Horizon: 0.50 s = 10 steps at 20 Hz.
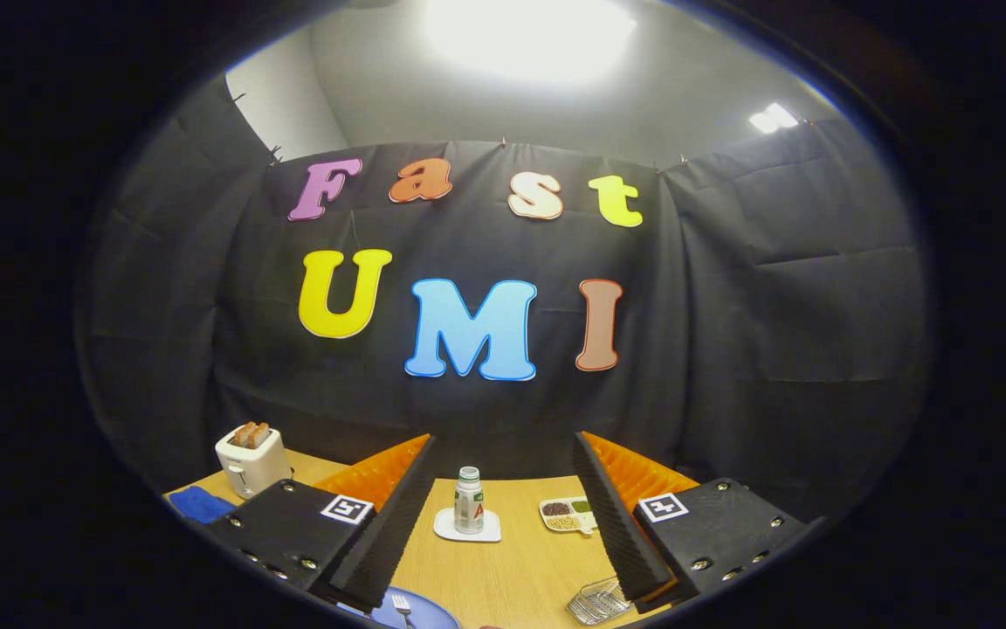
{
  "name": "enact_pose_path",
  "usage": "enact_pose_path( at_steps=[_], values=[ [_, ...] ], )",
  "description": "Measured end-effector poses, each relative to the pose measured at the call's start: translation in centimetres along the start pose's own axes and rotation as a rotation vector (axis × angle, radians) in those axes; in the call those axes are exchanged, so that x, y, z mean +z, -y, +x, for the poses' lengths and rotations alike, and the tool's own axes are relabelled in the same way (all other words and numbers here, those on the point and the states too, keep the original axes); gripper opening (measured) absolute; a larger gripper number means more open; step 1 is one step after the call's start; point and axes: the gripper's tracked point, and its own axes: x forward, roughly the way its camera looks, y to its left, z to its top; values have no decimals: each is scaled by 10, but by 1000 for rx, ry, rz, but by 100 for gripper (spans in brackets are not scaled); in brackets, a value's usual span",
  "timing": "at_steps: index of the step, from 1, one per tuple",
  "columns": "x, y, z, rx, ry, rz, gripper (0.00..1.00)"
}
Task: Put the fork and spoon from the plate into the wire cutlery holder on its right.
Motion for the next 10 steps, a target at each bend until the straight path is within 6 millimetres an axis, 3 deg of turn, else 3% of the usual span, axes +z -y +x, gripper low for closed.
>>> enact_pose_path(
  at_steps=[10],
  values=[
    [-66, -47, -6, 217, -225, -54, 95]
  ],
)
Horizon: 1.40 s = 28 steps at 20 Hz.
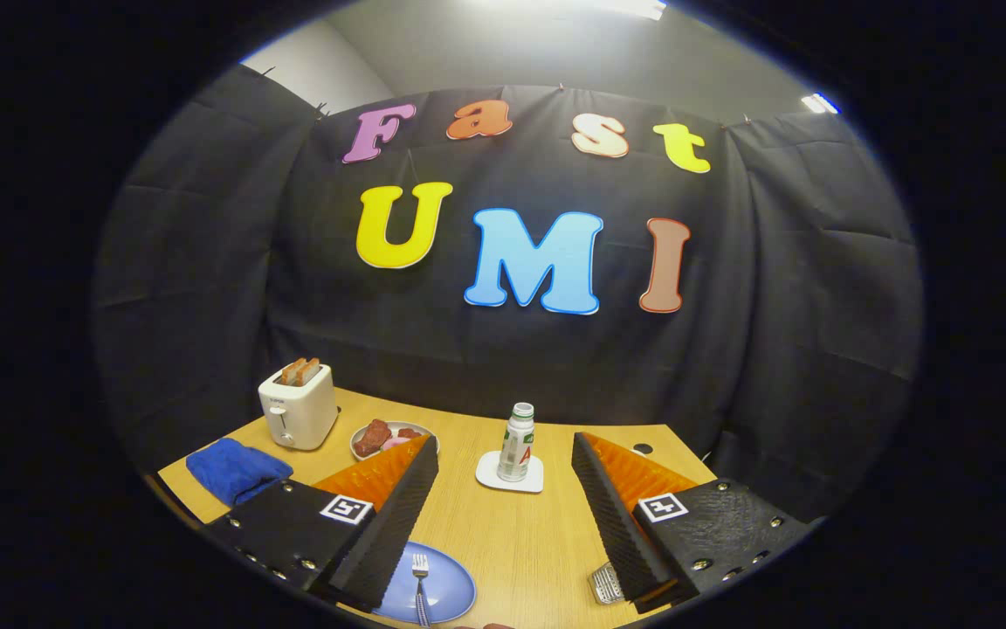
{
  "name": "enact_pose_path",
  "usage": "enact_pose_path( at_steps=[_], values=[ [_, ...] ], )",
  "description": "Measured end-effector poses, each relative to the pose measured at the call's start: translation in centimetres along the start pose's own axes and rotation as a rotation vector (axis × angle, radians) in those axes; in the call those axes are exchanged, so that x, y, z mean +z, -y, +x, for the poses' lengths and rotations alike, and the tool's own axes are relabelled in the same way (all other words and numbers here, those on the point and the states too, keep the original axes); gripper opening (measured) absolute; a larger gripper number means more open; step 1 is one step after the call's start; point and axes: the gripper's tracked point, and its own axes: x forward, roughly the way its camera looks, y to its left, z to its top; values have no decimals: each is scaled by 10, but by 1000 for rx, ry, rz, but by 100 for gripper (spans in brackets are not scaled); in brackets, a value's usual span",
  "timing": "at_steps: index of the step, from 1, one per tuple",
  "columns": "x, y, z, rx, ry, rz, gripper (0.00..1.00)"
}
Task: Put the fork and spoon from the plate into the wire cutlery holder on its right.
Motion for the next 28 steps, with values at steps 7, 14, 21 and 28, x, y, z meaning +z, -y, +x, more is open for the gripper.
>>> enact_pose_path(
  at_steps=[7, 14, 21, 28],
  values=[
    [-44, -36, 5, 120, -135, -42, 95],
    [-105, -55, 10, 195, -350, -40, 95],
    [-180, -72, 3, 262, -602, -108, 95],
    [-237, -83, -16, 317, -805, -163, 95]
  ],
)
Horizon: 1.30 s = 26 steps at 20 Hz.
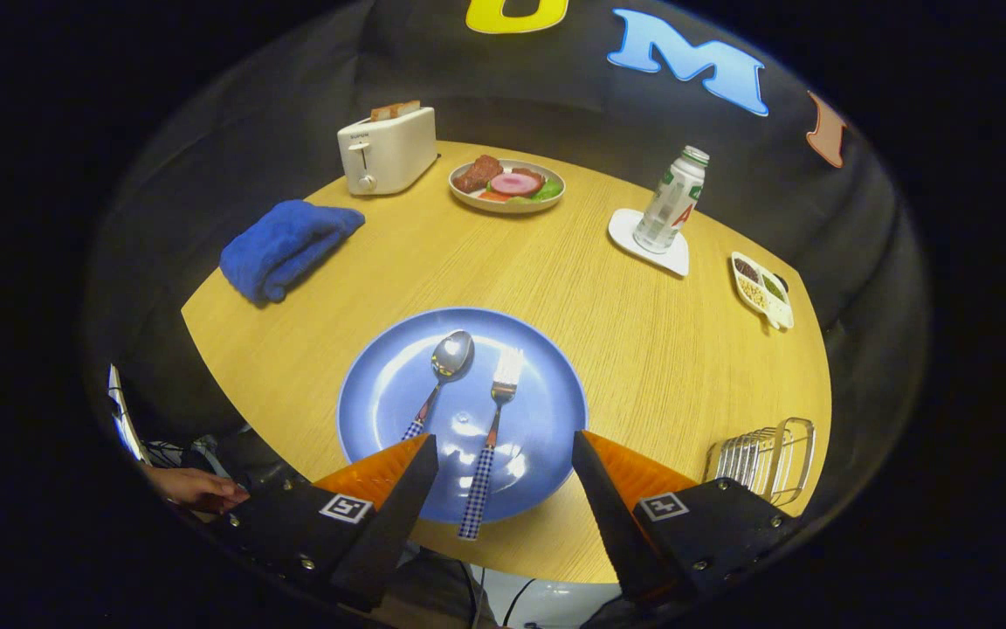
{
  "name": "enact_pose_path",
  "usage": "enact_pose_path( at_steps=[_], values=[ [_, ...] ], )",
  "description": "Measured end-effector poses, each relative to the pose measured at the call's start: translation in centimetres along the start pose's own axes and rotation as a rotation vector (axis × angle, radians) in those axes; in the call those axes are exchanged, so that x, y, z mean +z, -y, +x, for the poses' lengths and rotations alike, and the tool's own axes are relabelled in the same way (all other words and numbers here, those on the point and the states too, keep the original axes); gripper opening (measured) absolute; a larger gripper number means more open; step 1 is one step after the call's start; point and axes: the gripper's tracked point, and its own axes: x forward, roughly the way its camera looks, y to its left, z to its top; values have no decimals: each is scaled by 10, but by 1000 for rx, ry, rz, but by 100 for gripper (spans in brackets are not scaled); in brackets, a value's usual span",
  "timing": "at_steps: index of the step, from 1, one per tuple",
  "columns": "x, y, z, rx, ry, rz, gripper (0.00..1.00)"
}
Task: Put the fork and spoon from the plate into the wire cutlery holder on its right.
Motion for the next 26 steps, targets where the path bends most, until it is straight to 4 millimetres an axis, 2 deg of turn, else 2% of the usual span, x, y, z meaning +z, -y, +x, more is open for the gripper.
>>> enact_pose_path(
  at_steps=[7, 9, 10, 13, 14, 18, 20, 21, 24, 26],
  values=[
    [-14, -3, 16, -1, -98, 4, 95],
    [-19, -4, 22, -12, -129, -7, 90],
    [-22, -5, 26, -13, -145, -11, 83],
    [-29, -5, 33, -21, -198, -37, 71],
    [-32, 0, 33, -53, -224, -54, 67],
    [-54, -17, 42, 28, -374, 48, 35],
    [-48, -13, 41, 38, -395, 30, 35],
    [-48, -14, 39, 53, -420, 23, 7],
    [-50, -16, 32, 118, -471, 16, 7],
    [-44, -9, 19, 139, -476, -29, 7]
  ],
)
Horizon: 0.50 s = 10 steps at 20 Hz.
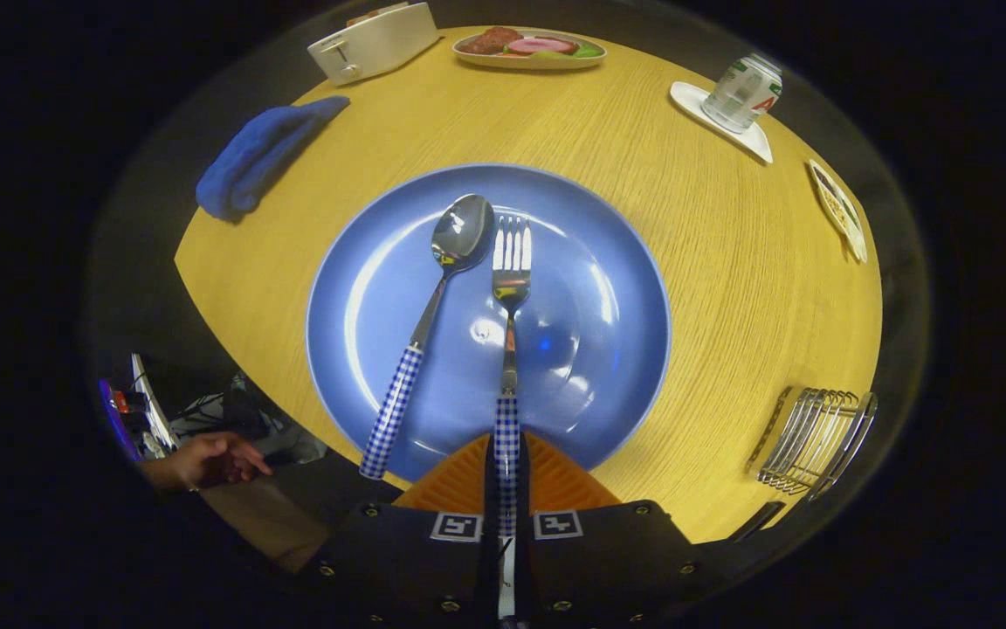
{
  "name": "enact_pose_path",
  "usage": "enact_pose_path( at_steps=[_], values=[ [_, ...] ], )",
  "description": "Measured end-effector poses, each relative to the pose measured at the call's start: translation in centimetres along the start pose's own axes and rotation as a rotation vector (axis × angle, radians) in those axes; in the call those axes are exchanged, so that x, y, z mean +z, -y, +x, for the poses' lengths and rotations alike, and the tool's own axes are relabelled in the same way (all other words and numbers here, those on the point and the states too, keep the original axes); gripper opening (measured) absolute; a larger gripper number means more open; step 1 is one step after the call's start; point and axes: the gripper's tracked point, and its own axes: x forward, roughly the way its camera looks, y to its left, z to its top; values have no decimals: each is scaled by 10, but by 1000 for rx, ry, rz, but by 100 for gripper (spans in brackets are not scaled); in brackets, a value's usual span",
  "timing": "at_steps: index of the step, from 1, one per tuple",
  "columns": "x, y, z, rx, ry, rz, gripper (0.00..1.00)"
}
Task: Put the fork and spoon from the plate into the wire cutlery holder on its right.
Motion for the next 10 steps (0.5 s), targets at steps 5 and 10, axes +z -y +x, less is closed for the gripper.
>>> enact_pose_path(
  at_steps=[5, 10],
  values=[
    [-11, 31, -53, 14, -8, -49, 7],
    [-28, 71, -89, -36, -39, -57, 7]
  ],
)
